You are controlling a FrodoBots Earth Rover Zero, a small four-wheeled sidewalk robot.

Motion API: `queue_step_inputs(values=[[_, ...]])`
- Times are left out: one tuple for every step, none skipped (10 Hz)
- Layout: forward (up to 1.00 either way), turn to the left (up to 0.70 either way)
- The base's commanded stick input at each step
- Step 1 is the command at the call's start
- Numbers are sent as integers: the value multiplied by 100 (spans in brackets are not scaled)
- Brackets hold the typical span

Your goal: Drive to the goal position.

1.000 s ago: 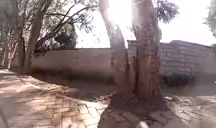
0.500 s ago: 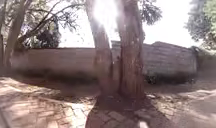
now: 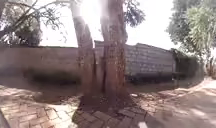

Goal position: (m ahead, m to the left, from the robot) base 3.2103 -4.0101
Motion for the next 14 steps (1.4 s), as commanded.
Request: queue_step_inputs(values=[[0, -100], [0, -100], [0, -100], [0, -100], [0, -100], [0, -100], [0, -100], [0, -100], [0, -100], [0, -100], [0, -100], [0, -100], [0, -100], [0, -100]])
